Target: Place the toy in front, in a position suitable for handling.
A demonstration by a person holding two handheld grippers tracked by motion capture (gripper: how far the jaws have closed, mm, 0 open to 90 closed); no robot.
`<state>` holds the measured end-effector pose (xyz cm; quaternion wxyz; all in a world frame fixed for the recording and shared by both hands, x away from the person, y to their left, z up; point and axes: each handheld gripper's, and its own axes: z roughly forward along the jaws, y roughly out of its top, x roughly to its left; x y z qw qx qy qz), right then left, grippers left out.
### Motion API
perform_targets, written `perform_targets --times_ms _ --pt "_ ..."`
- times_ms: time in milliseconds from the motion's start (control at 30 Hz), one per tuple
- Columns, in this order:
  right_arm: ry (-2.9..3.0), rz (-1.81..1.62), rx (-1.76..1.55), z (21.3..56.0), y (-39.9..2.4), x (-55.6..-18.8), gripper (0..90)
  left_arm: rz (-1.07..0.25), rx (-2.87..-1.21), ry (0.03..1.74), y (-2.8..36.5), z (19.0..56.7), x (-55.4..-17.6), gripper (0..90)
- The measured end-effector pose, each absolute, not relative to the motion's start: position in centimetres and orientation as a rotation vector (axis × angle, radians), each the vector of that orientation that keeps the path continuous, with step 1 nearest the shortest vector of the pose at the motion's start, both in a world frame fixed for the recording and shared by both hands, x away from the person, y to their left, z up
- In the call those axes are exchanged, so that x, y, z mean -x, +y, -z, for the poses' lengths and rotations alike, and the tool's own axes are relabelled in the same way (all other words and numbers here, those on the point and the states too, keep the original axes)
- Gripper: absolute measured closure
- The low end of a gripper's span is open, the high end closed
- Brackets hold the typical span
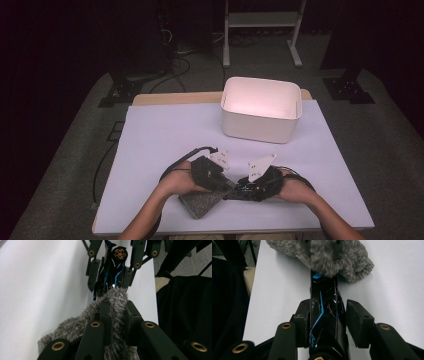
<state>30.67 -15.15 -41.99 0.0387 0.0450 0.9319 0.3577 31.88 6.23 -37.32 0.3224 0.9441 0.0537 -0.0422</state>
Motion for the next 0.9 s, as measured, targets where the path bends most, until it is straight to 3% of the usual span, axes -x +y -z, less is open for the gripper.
perform_targets --times_ms 400,900 --pt "2.878 -1.091 -0.165 42.2 -16.0 -30.8 55.8 0.115 -2.452 0.273 10.3 38.6 -32.5 80.1" --pt "2.883 -1.039 -0.127 41.9 -14.9 -30.7 55.0 0.143 -2.406 0.243 9.3 38.6 -32.6 80.1"
